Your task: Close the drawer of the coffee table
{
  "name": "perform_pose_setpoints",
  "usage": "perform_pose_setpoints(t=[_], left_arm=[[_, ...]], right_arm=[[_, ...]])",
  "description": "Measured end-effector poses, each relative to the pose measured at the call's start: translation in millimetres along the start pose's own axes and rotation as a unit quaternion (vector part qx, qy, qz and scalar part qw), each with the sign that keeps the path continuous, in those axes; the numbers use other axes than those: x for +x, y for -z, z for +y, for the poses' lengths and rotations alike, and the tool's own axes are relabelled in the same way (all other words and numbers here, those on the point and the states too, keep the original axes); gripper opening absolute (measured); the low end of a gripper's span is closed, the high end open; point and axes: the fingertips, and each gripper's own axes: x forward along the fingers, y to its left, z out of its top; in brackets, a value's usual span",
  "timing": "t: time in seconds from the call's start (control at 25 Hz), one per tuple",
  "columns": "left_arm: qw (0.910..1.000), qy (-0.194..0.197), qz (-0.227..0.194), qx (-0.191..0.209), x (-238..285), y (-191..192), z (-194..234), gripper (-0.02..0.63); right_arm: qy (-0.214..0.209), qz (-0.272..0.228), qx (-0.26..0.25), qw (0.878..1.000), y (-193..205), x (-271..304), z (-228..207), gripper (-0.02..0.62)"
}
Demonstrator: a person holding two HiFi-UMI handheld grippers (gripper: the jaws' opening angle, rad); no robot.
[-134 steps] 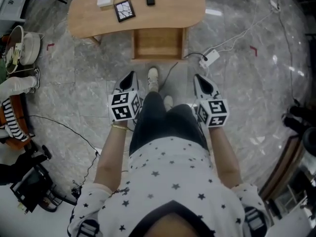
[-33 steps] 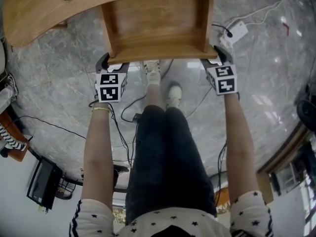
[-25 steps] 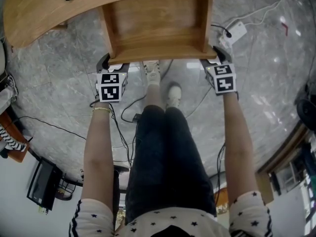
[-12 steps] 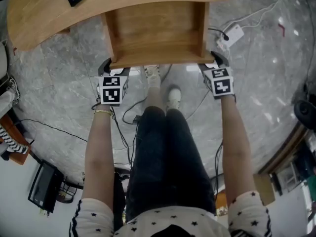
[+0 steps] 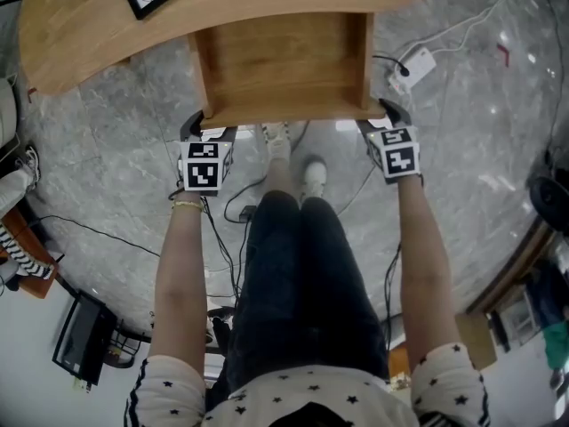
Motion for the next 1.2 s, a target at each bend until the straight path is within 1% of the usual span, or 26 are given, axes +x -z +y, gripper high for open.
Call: perform_pose_setpoints(t=[0.52,1.2], left_arm=[[0.9999,0.008,0.002,-0.007,-18.4,-10.4,-4.4,0.296],[0.9998,0.017,0.003,-0.013,-19.8,-15.3,-10.9,0.296]], right_arm=[[-0.010,0.009,-0.004,1.000,-11.9,-16.5,-5.4,0.281],[-0.012,0.020,-0.011,1.000,-16.8,-19.5,-13.5,0.281]])
